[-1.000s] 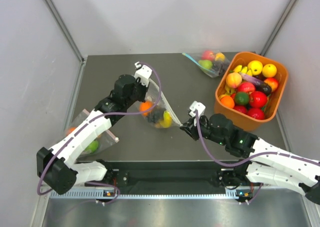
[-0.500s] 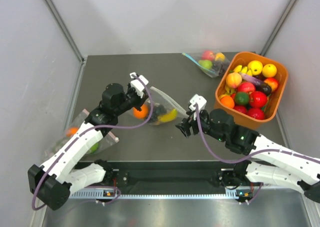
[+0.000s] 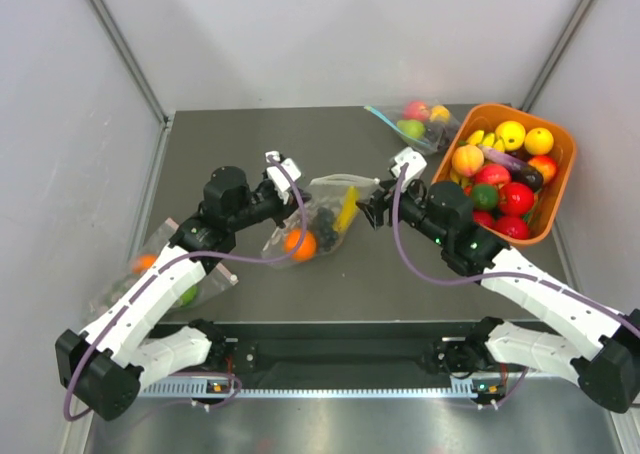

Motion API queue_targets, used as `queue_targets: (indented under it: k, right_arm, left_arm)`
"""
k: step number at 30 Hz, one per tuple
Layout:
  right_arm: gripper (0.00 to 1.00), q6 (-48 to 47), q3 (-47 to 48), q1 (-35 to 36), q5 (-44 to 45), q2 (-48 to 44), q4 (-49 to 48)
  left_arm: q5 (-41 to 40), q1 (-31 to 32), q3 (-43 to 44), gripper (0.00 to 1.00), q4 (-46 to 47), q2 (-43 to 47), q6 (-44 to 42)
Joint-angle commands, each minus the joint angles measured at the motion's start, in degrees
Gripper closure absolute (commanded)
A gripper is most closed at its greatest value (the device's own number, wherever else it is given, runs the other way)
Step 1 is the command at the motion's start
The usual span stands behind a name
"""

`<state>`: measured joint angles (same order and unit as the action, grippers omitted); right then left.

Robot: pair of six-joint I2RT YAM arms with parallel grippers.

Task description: Open the zip-top bag and remove the fake food

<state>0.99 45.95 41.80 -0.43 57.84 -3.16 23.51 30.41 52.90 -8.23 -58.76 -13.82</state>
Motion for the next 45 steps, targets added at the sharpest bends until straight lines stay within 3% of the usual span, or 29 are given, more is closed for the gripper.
queue_targets:
  k: [1, 18, 45]
  right_arm:
    - [0.3, -2.5, 1.9, -3.0, -5.5, 1.0, -6.9]
    - [0.3, -2.5, -1.7, -7.7, -14.4, 2.5, -8.2]
    - [0.3, -6.3, -0.8, -9.5, -14.2, 2.2, -9.1]
  left_arm:
    - [4.4, -0.1, 0.7, 1.0, 1.6, 0.8, -1.6]
    - [10.1, -0.1, 2.4, 1.0, -1.7, -0.3, -2.6]
    - [11.0, -0.2, 2.6, 1.0, -2.7, -0.4, -3.0]
